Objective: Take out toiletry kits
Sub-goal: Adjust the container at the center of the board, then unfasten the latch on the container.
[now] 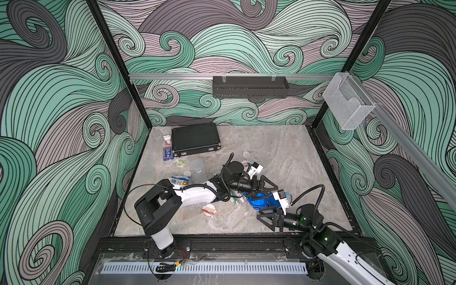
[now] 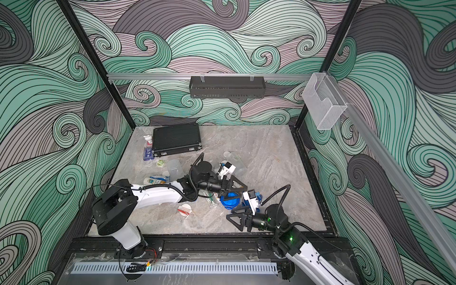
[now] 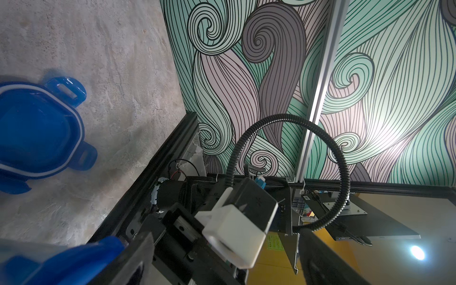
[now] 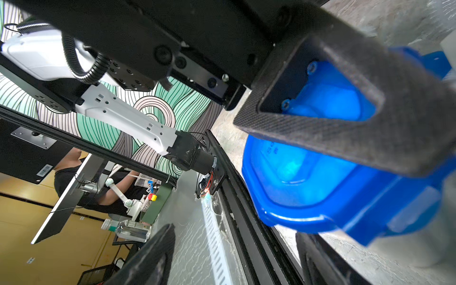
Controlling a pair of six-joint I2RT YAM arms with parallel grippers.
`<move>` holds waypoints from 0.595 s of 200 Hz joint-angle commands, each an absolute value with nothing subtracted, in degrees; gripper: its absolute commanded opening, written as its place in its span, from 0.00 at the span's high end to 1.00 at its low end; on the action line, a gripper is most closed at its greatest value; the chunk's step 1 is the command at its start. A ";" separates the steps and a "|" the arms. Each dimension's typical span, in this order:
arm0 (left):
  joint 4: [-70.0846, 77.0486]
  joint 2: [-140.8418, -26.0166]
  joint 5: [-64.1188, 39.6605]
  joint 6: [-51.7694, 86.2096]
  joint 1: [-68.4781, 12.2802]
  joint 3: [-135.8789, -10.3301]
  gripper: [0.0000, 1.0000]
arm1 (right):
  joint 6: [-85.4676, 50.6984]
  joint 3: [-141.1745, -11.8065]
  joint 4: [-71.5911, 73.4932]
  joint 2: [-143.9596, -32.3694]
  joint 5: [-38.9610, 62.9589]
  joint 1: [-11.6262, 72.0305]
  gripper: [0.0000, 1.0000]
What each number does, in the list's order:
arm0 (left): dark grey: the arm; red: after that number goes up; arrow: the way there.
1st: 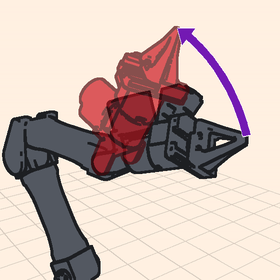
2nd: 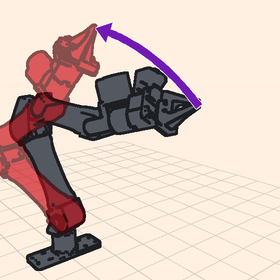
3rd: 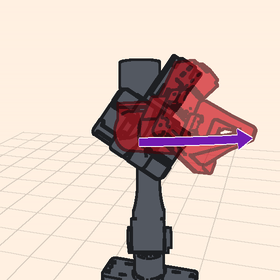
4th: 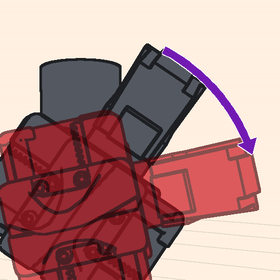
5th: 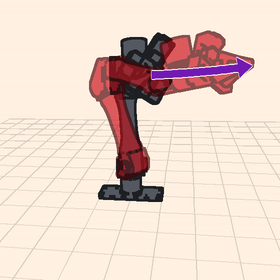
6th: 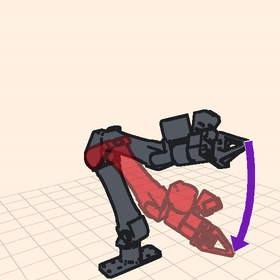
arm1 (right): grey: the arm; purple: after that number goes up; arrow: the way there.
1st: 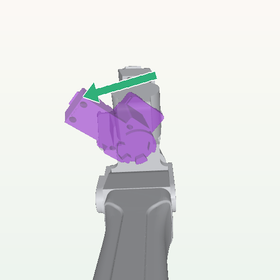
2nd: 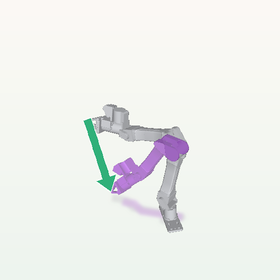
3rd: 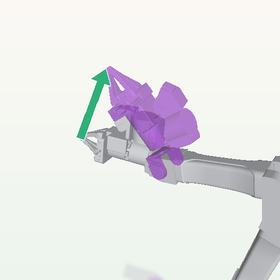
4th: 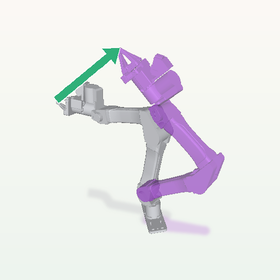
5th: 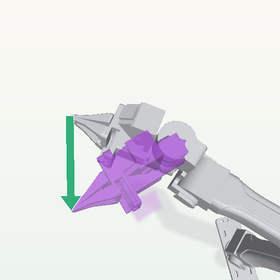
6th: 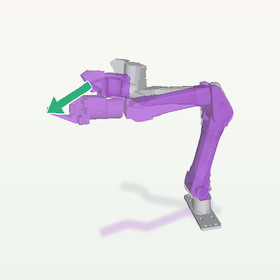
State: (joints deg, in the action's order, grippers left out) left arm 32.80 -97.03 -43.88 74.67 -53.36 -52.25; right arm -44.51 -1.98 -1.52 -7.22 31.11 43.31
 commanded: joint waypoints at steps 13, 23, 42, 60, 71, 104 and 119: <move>17.52 -104.14 -39.91 73.57 -54.58 -46.31 0.08 | -45.08 0.00 -7.35 -3.94 20.53 48.40 0.19; 17.89 -104.03 -39.64 73.87 -54.58 -46.05 0.08 | -45.37 0.06 -7.17 -2.89 18.84 49.82 0.17; 19.21 -104.14 -39.55 74.83 -54.71 -45.63 0.08 | -45.68 0.01 -7.42 -3.04 16.26 51.90 0.16; 19.87 -104.18 -39.55 75.16 -54.83 -45.59 0.08 | -45.94 0.03 -6.97 -5.25 15.03 53.28 0.16; 19.87 -104.15 -39.46 75.23 -54.84 -45.55 0.08 | -46.31 0.01 -6.22 -6.33 14.15 54.08 0.16; 20.12 -104.47 -39.29 75.32 -55.08 -45.62 0.08 | -46.75 0.34 -0.90 -9.44 11.52 56.06 0.14; 20.37 -104.66 -39.29 75.57 -55.06 -45.47 0.08 | -46.93 0.44 2.58 -11.76 11.19 56.37 0.14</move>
